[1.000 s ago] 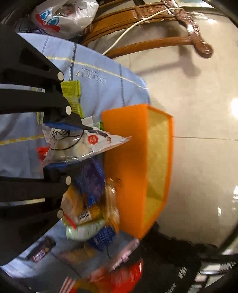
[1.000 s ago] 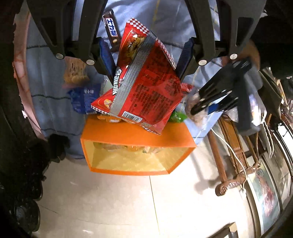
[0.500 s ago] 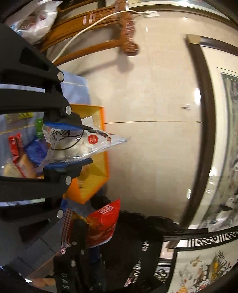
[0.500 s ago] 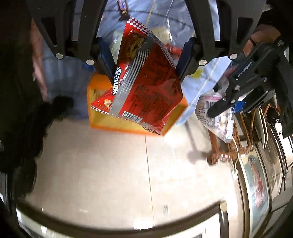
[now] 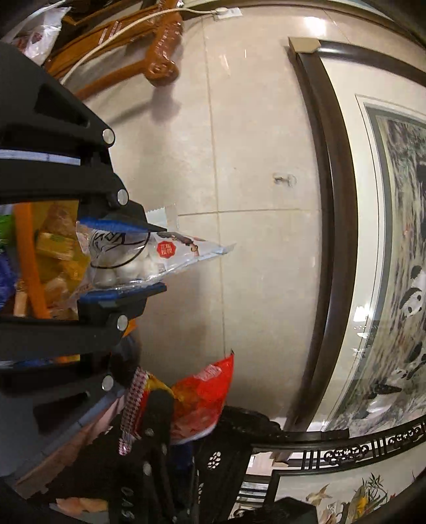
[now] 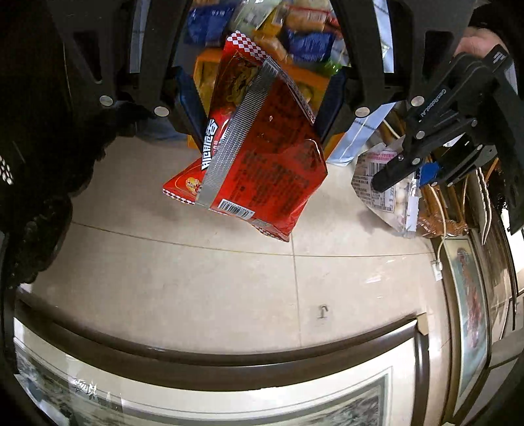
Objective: Organize snacks
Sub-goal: 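Lift both held bags over the orange box and release them inside, then grasp yellow-green bread pack with left tool while right tool grasps pink cookie bag, then carry both held packs over the orange box and open both tools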
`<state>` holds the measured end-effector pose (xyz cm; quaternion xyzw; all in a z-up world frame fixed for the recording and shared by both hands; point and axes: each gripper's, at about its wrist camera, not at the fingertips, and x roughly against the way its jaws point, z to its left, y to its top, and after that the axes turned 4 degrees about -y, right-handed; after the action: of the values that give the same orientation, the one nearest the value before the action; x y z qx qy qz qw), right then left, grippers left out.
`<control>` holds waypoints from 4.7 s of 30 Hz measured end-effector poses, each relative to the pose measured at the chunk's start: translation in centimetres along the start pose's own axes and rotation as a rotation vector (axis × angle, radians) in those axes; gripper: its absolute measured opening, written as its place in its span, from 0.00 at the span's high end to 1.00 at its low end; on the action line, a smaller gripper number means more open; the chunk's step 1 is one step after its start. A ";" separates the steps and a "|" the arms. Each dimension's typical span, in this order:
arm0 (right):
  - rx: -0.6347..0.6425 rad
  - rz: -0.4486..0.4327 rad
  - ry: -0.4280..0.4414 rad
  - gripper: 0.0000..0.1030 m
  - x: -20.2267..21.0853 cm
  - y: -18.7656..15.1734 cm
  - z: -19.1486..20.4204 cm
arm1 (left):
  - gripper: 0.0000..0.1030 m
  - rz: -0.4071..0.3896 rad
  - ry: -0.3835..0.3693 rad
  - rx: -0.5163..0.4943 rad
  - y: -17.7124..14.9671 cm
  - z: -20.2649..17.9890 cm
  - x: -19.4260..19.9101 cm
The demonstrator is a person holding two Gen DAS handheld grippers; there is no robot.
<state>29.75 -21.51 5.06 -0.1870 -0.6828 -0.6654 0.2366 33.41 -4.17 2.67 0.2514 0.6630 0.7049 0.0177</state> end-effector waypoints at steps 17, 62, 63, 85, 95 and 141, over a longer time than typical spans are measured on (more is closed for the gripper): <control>-0.041 0.231 0.003 0.37 -14.3 -1.9 -4.2 | 0.25 0.175 0.129 0.050 -3.5 3.5 -13.5; 0.022 0.614 -0.265 0.08 -12.5 -30.8 -6.5 | 0.04 0.596 0.265 0.137 -30.7 8.7 -6.6; 0.021 0.632 -0.255 0.08 -12.8 -31.4 -6.3 | 0.04 0.617 0.261 0.160 -31.2 9.1 -6.8; -0.110 0.554 -0.210 0.65 -9.9 -31.7 -4.2 | 0.44 0.557 0.174 0.136 -31.9 6.9 -2.5; -0.209 0.442 -0.174 0.65 -3.4 -29.4 -4.6 | 0.44 0.468 0.113 0.162 -28.8 7.1 2.1; -0.012 0.187 -0.133 0.15 -14.7 -4.0 -5.7 | 0.16 0.381 0.167 0.057 -9.9 4.6 -14.0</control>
<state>39.91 -26.52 -6.65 -0.2950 -0.6727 -0.6305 0.2510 44.28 -3.74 -11.29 0.3133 0.6224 0.6948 -0.1780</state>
